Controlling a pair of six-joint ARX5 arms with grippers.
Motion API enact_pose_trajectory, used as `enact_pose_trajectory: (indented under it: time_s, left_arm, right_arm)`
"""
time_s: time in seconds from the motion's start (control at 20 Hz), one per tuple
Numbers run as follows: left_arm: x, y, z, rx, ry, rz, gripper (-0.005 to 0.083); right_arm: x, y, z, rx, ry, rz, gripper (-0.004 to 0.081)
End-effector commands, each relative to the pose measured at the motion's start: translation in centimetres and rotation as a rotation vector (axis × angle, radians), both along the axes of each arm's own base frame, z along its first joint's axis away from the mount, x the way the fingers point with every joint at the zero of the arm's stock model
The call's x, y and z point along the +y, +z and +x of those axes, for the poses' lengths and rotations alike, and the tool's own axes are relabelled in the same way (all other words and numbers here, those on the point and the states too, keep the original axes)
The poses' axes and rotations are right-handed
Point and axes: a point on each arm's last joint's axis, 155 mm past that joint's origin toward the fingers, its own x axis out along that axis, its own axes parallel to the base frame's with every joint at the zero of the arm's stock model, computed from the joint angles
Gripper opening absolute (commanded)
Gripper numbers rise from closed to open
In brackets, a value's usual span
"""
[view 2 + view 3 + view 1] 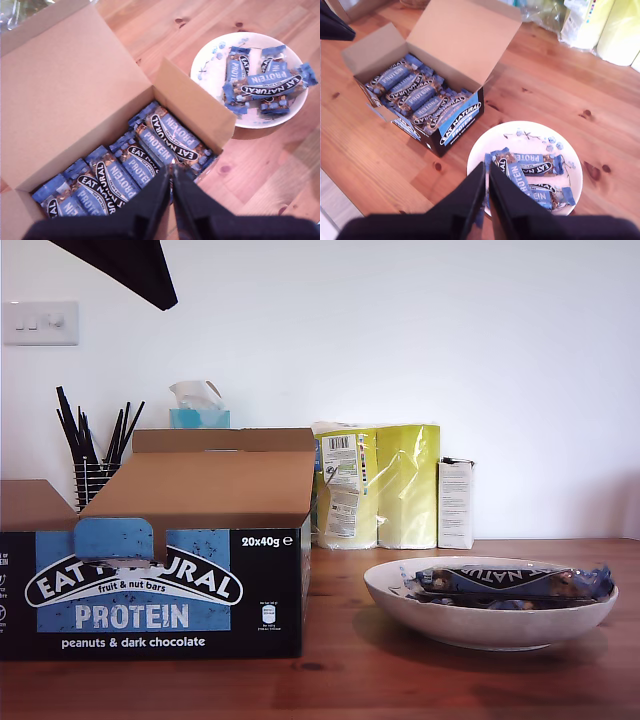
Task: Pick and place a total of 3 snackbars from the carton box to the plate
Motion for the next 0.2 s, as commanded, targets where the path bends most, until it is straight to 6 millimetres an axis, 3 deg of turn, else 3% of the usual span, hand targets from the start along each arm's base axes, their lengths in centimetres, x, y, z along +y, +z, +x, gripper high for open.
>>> enact_pose_trajectory:
  time_s: [0.0,0.15]
  left_arm:
    - [0.03,-0.71,-0.03,0.015,0.003,0.008,-0.0023]
    - [0.03,-0.71,-0.03,0.015,0.003,0.008,-0.0023]
  right_arm:
    - [0.10,-0.79,0.20,0.023,-0.003,-0.004,-0.0013]
    - [0.26,-1.37,0.52,0.044,-0.003,-0.015,-0.0013]
